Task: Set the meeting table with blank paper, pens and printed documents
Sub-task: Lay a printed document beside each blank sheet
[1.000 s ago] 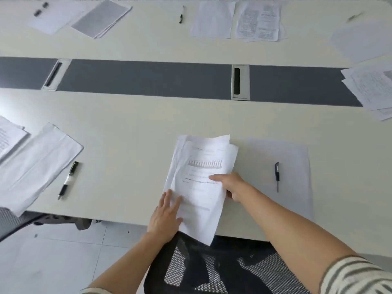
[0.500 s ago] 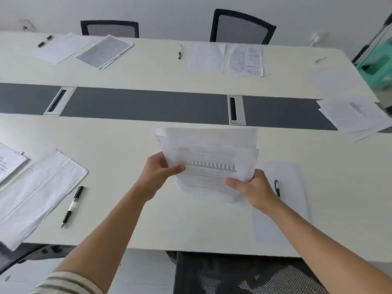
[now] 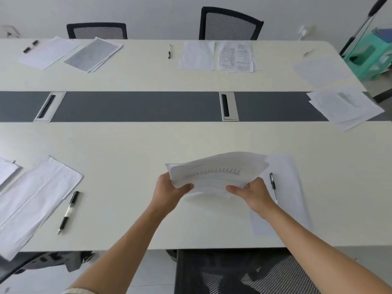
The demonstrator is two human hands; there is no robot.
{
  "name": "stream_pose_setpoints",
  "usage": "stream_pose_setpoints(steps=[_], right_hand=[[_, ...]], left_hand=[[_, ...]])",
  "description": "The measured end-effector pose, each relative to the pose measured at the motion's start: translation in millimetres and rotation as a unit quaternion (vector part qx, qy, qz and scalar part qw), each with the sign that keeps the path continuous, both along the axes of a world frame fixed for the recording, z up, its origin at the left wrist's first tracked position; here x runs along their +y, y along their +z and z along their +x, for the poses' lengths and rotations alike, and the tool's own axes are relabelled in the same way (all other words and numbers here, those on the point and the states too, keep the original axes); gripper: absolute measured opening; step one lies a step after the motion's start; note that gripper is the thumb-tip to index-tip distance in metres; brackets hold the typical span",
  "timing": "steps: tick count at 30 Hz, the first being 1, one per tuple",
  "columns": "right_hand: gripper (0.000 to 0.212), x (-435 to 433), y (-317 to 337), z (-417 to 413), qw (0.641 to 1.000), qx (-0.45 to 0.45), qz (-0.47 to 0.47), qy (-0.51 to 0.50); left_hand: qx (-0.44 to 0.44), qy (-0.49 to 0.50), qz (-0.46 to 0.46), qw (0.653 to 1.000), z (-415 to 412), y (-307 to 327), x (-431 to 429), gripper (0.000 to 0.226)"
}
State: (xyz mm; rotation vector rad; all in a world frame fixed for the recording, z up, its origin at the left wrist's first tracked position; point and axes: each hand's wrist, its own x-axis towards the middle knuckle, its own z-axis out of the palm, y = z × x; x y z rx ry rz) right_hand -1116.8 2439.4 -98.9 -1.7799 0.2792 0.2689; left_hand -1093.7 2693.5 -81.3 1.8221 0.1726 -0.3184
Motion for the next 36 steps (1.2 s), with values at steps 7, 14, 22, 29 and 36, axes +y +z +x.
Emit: stream_pose_setpoints(steps=[7,14,22,29,36], right_hand=[[0.011,-6,-20,-2,0.998,0.045,-0.010,0.038],[0.033,5,-29,6,0.996,0.078,-0.038,0.023],[0.022,10,-38,-8,0.996,0.081,-0.018,-0.029],[0.029,6,-54,-13,0.988,0.138,-0.072,0.013],[0.021,-2,-72,12,0.971,0.177,-0.163,0.005]], left_hand=[[0.070,-0.002,-0.035,0.997,-7,-9,-1,0.014],[0.070,0.036,-0.037,0.996,-12,-7,-19,0.021],[0.073,0.055,-0.034,0.995,-20,-14,-26,0.025],[0.097,0.017,0.036,0.995,-26,-32,-29,0.027],[0.164,0.040,0.139,0.976,-13,-58,-25,0.023]])
